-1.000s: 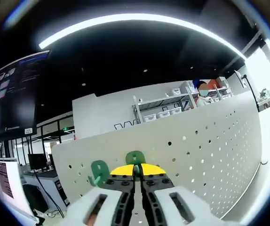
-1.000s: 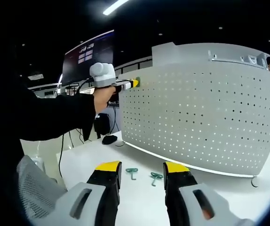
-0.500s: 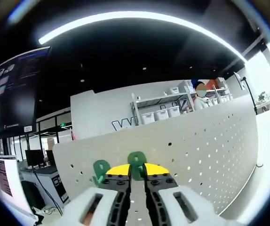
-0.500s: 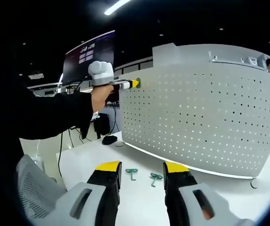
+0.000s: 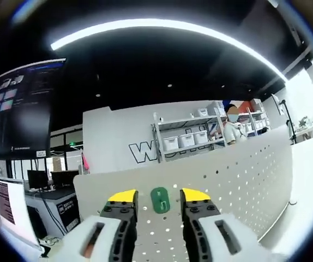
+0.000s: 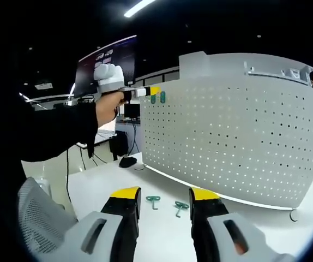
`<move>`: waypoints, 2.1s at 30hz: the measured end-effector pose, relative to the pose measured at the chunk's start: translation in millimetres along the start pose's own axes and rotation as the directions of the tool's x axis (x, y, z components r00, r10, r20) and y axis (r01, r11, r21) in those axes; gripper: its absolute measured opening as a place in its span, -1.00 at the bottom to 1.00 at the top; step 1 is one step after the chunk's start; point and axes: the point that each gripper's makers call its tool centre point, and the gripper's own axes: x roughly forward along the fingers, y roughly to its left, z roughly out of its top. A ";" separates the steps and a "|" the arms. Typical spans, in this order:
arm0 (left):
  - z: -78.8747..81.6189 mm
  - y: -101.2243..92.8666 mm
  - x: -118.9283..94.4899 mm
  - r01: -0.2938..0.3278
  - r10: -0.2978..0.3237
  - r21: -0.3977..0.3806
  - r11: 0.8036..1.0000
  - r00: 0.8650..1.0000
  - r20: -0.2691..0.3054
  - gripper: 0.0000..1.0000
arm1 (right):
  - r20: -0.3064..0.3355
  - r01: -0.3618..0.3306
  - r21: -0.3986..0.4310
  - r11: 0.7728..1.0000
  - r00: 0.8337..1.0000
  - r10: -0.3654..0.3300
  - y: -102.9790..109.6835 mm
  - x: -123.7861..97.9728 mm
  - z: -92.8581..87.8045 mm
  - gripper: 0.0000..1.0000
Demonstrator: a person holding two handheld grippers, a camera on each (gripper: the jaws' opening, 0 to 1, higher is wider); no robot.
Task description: Insert the hook assembly into the mounting plate slot until the hook locks in place.
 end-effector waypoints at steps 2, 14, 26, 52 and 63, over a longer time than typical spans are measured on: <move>5.2 -0.7 -4.8 0.003 -0.003 -0.005 1.000 1.000 0.010 -0.24 | -0.001 -0.001 -0.001 1.000 1.000 0.001 0.2 -0.1 -0.5 -0.34; 30.0 -0.7 -32.3 0.022 -0.020 -0.031 0.999 0.999 0.046 0.05 | -0.001 -0.004 -0.010 1.000 1.000 0.004 1.2 -0.4 -0.7 -0.34; 31.8 -8.3 -71.7 0.068 -0.067 -0.025 0.997 0.997 0.029 0.14 | -0.014 -0.005 -0.019 1.000 1.000 0.004 1.7 -0.1 -4.0 -0.35; -4.4 -45.7 -158.2 0.142 -0.148 -0.085 0.986 0.986 -0.071 0.20 | -0.049 -0.011 -0.022 1.000 0.999 0.010 3.3 0.8 -12.8 -0.36; -30.8 -71.2 -204.7 0.177 -0.193 -0.120 0.977 0.971 -0.139 0.19 | -0.074 -0.019 -0.022 1.000 0.997 0.018 5.3 4.1 -19.6 -0.37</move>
